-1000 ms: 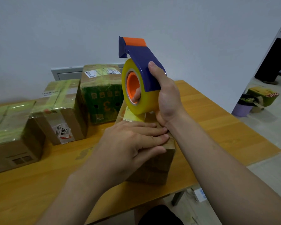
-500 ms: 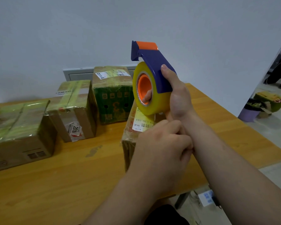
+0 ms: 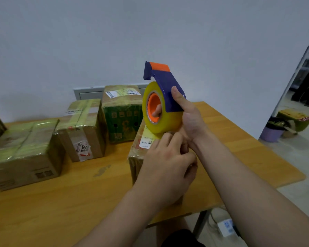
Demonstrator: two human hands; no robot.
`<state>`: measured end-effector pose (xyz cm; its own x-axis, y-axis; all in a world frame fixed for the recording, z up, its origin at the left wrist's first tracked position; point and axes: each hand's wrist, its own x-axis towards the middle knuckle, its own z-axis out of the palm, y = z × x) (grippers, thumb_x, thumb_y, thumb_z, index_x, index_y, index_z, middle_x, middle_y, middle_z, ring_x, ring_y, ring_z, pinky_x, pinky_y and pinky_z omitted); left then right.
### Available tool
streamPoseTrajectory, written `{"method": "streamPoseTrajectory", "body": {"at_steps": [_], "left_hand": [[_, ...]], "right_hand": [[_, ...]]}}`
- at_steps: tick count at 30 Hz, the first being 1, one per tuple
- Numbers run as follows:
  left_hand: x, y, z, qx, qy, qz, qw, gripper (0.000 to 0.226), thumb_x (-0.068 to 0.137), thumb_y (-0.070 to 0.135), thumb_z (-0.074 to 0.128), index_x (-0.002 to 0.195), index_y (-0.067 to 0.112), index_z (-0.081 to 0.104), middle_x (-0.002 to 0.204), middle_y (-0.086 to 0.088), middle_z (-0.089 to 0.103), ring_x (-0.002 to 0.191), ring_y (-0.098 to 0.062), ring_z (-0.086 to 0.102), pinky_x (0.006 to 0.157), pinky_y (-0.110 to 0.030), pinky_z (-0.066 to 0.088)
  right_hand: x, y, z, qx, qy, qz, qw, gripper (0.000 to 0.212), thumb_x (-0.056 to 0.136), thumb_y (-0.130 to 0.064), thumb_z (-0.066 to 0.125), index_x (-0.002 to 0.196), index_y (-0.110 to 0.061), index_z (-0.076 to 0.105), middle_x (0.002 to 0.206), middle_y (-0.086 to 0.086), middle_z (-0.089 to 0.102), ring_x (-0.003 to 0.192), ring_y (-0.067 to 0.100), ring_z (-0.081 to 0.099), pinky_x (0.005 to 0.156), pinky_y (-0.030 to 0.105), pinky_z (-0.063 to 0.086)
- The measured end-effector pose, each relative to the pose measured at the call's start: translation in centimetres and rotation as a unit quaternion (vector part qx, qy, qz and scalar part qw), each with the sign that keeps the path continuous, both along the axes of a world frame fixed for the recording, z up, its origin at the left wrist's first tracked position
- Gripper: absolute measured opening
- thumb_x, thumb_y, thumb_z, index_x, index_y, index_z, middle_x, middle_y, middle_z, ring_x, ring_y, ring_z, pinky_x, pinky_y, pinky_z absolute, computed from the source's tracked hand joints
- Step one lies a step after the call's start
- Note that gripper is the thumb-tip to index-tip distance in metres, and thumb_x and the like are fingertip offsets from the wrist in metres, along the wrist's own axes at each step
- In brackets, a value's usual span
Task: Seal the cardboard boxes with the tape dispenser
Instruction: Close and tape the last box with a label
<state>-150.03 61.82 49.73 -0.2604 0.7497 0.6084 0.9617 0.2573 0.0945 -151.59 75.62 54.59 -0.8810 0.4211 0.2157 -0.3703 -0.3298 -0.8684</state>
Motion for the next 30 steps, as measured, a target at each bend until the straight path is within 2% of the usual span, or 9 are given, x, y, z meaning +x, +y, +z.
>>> {"method": "streamPoseTrajectory", "body": {"at_steps": [4,7,10,14,19,23,26,28,30], "left_hand": [[-0.2,-0.3,0.0,-0.015,0.042,-0.002,0.999,0.04,0.105,0.052,0.04,0.091,0.028,0.069,0.102,0.003,0.047,0.097,-0.017,0.04,0.079,-0.037,0.041],[-0.2,-0.4,0.5,-0.018,0.011,-0.01,1.0,0.045,0.105,0.055,0.041,0.09,0.029,0.074,0.101,0.007,0.048,0.096,-0.014,0.039,0.077,-0.035,0.04],[-0.8,-0.5,1.2,-0.013,-0.078,-0.039,0.996,0.03,0.098,0.054,0.056,0.095,0.035,0.08,0.098,0.015,0.047,0.094,-0.01,0.041,0.074,-0.029,0.041],[-0.4,0.2,0.3,0.041,-0.043,0.005,0.998,0.018,0.089,0.044,0.067,0.087,0.03,0.078,0.094,0.012,0.052,0.088,-0.011,0.042,0.069,-0.028,0.041],[-0.3,1.2,-1.9,0.078,0.028,0.046,0.996,0.024,0.095,0.042,0.063,0.087,0.023,0.077,0.094,0.0,0.06,0.086,-0.018,0.046,0.069,-0.039,0.046],[-1.7,-0.1,-1.3,0.095,-0.033,-0.043,0.994,0.034,0.093,0.059,0.067,0.1,0.029,0.081,0.103,0.01,0.069,0.093,-0.008,0.059,0.074,-0.029,0.052],[-3.4,-2.0,-0.4,0.083,-0.088,-0.068,0.99,0.044,0.088,0.068,0.066,0.105,0.031,0.081,0.108,0.018,0.071,0.101,-0.002,0.065,0.084,-0.03,0.058],[-4.5,-3.2,-0.6,0.07,-0.078,-0.008,0.994,0.055,0.087,0.077,0.058,0.11,0.033,0.08,0.116,0.015,0.071,0.107,-0.006,0.063,0.086,-0.035,0.057],[-5.3,-4.0,-1.2,0.069,-0.1,0.043,0.992,0.069,0.087,0.086,0.042,0.121,0.036,0.076,0.13,0.011,0.067,0.121,-0.008,0.053,0.094,-0.039,0.051]], "right_hand": [[1.2,0.3,1.4,0.057,-0.046,0.062,0.995,0.046,0.1,-0.031,0.062,0.128,0.005,0.061,0.107,0.024,0.075,0.099,0.035,0.074,0.096,0.047,0.057],[1.7,0.5,2.4,0.092,-0.065,0.071,0.991,0.045,0.099,-0.023,0.063,0.131,0.008,0.059,0.113,0.027,0.072,0.11,0.041,0.069,0.102,0.05,0.054],[2.3,0.7,2.9,0.086,-0.076,0.087,0.99,0.033,0.096,-0.015,0.062,0.123,0.005,0.062,0.106,0.025,0.072,0.096,0.036,0.071,0.093,0.044,0.058],[1.6,-0.9,2.7,0.112,-0.098,-0.01,0.989,0.029,0.088,-0.019,0.07,0.108,0.001,0.065,0.086,0.019,0.071,0.068,0.024,0.068,0.063,0.032,0.058],[0.8,-1.7,2.0,0.2,-0.113,-0.073,0.971,0.062,0.071,-0.038,0.09,0.115,-0.004,0.064,0.09,0.015,0.073,0.07,0.021,0.072,0.071,0.035,0.061],[1.6,-1.2,1.1,0.198,-0.078,-0.052,0.976,0.064,0.07,-0.032,0.094,0.118,-0.005,0.062,0.094,0.02,0.071,0.074,0.025,0.073,0.07,0.036,0.061],[2.1,-0.9,0.4,0.219,-0.04,-0.086,0.971,0.056,0.075,-0.037,0.089,0.114,-0.006,0.063,0.09,0.012,0.072,0.073,0.018,0.072,0.065,0.025,0.057],[2.5,-0.4,0.7,0.281,-0.056,-0.149,0.946,0.061,0.074,-0.05,0.087,0.115,-0.014,0.061,0.095,0.001,0.072,0.078,0.011,0.072,0.065,0.02,0.056],[2.8,0.6,1.1,0.378,-0.1,-0.245,0.887,0.069,0.072,-0.063,0.082,0.119,-0.021,0.054,0.1,-0.012,0.066,0.083,0.004,0.068,0.063,0.016,0.055]]}}
